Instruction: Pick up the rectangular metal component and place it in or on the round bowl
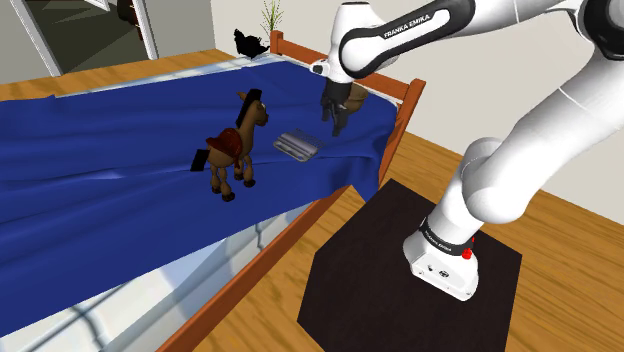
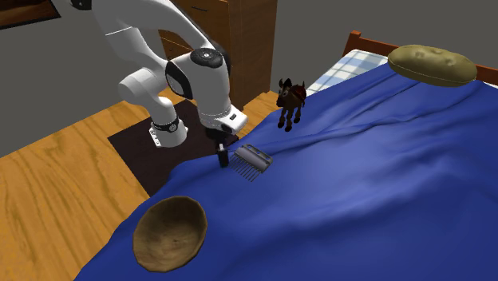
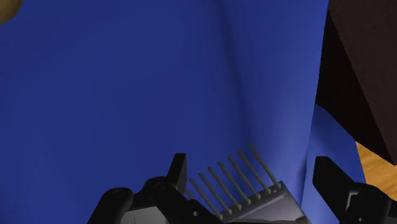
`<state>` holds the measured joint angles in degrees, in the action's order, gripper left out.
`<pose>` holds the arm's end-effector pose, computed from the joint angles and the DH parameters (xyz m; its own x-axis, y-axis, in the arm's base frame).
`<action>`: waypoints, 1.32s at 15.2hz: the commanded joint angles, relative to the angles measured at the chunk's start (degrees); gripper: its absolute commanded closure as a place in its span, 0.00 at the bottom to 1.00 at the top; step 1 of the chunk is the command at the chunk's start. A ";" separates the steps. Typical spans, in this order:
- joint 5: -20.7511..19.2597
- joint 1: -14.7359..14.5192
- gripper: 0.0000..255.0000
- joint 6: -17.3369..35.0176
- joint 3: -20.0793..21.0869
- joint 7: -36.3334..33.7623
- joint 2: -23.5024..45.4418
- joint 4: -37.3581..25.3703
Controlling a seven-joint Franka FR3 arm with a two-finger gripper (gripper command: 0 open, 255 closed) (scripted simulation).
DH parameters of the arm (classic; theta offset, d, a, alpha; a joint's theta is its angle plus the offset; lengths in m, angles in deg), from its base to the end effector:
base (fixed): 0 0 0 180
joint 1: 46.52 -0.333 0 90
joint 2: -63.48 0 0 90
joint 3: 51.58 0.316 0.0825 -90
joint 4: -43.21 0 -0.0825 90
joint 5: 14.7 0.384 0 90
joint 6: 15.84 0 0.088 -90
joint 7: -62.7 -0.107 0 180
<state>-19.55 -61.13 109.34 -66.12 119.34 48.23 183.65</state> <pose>0.4465 -0.0028 0.3948 0.4996 0.8662 -0.0060 0.8662 -0.4996 -0.0041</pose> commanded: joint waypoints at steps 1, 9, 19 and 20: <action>1.58 -1.83 0.00 3.27 -0.51 6.17 3.25 -0.51; 2.59 -1.98 0.00 9.70 -0.86 6.98 7.19 2.09; 2.59 -1.98 1.00 9.69 -0.86 6.98 7.18 2.08; 2.59 -1.98 1.00 9.69 -0.86 6.98 7.19 2.08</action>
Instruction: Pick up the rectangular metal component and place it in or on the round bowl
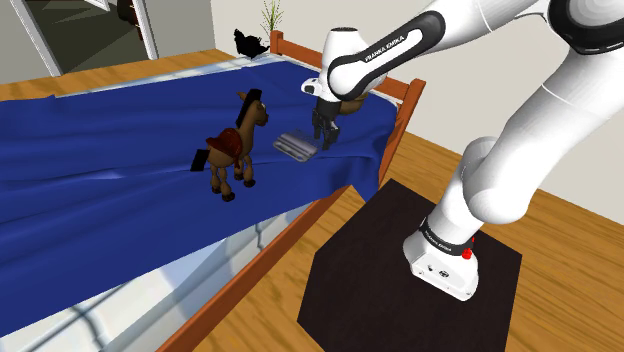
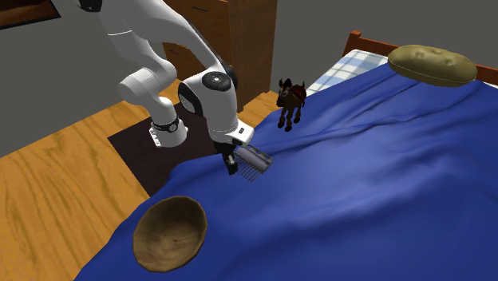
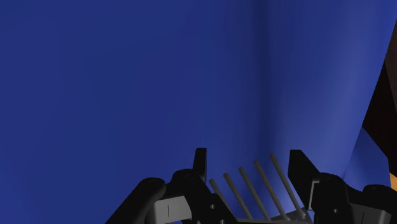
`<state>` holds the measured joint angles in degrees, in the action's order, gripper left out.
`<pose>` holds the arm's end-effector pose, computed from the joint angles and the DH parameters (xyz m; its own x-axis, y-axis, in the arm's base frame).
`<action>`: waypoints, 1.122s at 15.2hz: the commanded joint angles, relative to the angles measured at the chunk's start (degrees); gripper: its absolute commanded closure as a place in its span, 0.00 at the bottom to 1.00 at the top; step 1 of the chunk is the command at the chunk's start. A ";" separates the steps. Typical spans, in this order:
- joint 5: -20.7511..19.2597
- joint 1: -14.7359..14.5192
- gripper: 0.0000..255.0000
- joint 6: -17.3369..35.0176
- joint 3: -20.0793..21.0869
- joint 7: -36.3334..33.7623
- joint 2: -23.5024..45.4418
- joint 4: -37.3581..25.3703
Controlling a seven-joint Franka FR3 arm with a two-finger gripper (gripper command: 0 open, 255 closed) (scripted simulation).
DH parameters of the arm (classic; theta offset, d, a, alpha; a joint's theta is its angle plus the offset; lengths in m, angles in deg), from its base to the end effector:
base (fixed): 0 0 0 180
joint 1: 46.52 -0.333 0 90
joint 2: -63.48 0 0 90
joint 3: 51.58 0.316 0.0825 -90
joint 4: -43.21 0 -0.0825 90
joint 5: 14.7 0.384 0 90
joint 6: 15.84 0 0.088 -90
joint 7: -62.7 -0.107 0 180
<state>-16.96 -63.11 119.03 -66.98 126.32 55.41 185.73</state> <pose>0.4579 0.0099 0.3388 0.3980 0.9173 0.0096 0.9174 -0.3980 -0.0014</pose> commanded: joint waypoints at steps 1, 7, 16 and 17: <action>0.00 0.00 1.00 0.00 0.00 0.00 0.00 0.00; 0.00 0.00 1.00 0.01 0.00 0.00 0.00 0.01; -1.11 0.20 1.00 -7.61 0.52 -0.96 -4.55 -3.18; -1.19 0.22 1.00 -8.45 0.58 -1.03 -4.98 -3.59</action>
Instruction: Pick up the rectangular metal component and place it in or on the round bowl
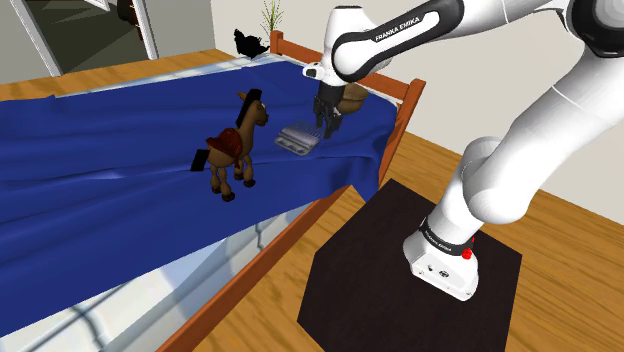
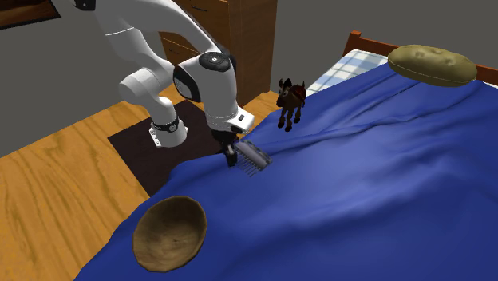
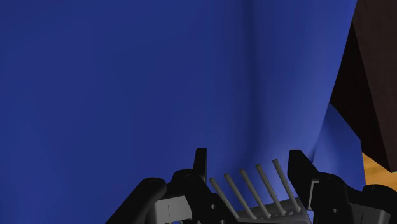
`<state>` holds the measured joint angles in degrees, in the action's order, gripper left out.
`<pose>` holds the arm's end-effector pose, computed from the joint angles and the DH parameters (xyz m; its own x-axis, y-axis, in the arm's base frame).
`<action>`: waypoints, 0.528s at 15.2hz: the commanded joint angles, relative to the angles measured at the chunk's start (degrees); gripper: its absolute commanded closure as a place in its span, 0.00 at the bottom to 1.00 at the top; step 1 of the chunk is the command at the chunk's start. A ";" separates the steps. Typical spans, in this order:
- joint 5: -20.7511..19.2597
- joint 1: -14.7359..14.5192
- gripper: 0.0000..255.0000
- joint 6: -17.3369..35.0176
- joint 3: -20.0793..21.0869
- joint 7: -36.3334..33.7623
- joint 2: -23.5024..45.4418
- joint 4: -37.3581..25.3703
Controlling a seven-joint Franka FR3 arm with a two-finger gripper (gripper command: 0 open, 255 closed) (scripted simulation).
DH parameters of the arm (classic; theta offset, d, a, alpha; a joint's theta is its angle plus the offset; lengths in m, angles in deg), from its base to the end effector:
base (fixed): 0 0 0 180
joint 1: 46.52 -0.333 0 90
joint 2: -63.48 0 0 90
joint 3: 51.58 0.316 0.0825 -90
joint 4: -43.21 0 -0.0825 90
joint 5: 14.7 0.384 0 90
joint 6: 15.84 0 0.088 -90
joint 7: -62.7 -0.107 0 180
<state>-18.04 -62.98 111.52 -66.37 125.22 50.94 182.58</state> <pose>0.4580 0.0113 0.3857 0.3980 0.9173 0.0095 0.9174 -0.3980 -0.0012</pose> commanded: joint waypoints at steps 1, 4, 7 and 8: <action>-0.19 0.10 1.00 -1.77 0.03 -0.01 -0.91 -0.87; -0.38 0.13 1.00 -4.26 0.22 -0.20 -2.06 -2.23; -0.51 0.14 1.00 -6.73 0.40 -0.36 -3.08 -3.69; -0.55 0.15 1.00 -7.54 0.46 -0.41 -3.39 -4.20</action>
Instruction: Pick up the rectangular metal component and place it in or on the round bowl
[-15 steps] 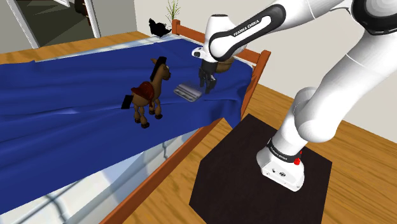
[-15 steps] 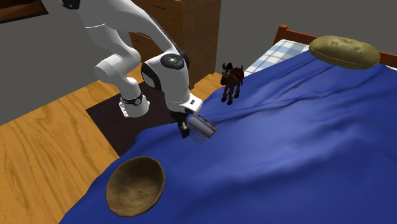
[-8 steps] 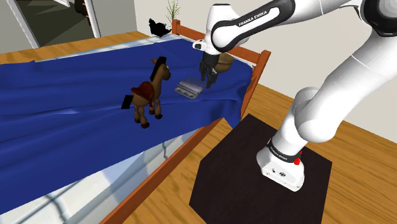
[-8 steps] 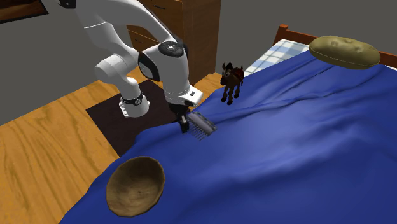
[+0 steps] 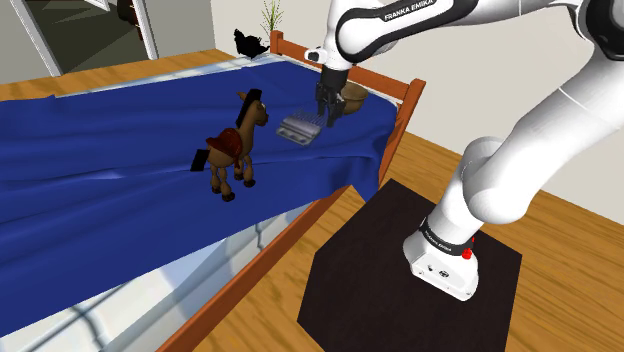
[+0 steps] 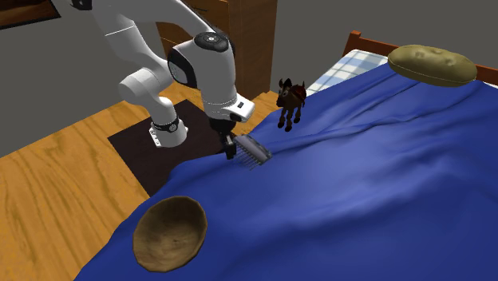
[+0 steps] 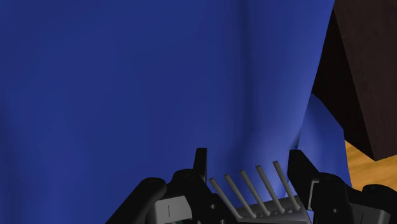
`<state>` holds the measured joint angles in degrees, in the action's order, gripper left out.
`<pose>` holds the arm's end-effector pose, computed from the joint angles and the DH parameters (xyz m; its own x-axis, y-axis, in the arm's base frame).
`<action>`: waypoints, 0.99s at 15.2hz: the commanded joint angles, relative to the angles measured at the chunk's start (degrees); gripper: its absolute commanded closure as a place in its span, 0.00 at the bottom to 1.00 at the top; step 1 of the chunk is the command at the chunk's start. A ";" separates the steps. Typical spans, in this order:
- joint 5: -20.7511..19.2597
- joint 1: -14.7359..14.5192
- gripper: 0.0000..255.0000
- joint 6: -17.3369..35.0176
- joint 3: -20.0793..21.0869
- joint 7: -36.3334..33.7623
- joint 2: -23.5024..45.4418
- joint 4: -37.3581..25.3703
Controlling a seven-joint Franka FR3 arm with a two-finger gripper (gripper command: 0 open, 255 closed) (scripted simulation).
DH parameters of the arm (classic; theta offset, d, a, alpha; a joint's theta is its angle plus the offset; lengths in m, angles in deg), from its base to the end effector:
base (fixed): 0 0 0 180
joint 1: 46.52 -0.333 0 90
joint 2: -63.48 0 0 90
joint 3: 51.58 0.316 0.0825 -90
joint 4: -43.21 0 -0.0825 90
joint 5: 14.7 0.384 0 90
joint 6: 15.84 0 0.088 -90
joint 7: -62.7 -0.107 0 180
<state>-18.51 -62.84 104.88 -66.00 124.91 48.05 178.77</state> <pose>0.4589 0.0098 0.4280 0.3980 0.9173 0.0096 0.9174 -0.3980 -0.0011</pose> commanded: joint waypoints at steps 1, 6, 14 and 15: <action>-0.11 0.01 1.00 -1.72 0.15 -0.14 -0.80 -0.92; -0.21 -0.01 1.00 -5.75 0.44 -0.32 -2.07 -3.70; -0.21 -0.09 1.00 -12.07 0.86 -0.48 -3.37 -8.74; -0.21 -0.09 1.00 -12.52 0.89 -0.48 -3.43 -9.13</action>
<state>-18.71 -62.94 93.07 -65.14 124.41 44.76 170.21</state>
